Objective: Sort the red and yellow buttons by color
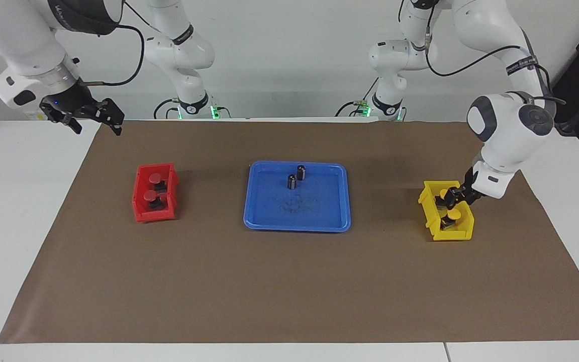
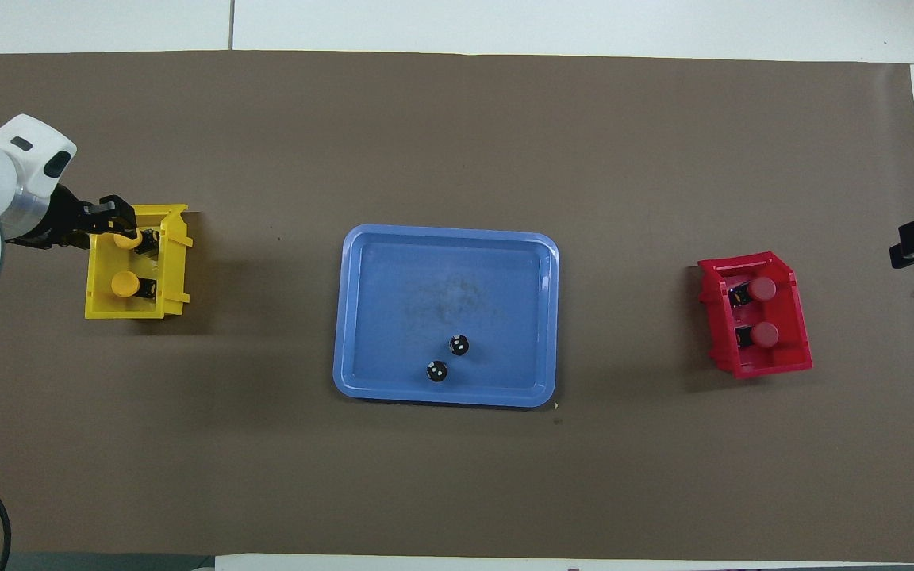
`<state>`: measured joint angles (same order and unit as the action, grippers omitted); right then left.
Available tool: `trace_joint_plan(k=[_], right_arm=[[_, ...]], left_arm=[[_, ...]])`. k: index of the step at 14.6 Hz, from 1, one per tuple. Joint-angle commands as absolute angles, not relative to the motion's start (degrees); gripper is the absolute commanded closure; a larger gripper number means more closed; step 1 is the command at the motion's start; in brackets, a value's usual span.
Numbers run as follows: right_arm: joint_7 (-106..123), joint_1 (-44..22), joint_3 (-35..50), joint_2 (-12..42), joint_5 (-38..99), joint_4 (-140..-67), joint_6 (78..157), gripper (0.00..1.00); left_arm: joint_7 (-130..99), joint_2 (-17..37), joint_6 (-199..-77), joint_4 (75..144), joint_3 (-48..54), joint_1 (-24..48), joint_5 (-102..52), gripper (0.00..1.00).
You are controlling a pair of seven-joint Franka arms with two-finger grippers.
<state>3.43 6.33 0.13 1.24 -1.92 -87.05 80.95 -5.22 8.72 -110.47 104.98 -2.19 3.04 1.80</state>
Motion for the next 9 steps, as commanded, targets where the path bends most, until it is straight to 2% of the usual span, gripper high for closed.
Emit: trace_joint_plan(k=[1,7,9], right_arm=[[2.90,6.50,0.26,-0.09,-2.11,-88.51,80.60,0.00],[2.90,6.50,0.26,-0.09,-2.11,-88.51,80.68,0.00],[2.90,6.42,0.26,-0.09,-2.11,-88.51,80.68,0.00]], left_arm=[[3.13,7.57,-97.95,97.23,-2.11,3.16,4.57,0.00],[3.95,-2.62,-86.23,94.48,0.08,3.34,4.31,0.00],[4.04,-3.95,-84.82,94.40,2.54,3.34,4.31,0.00]])
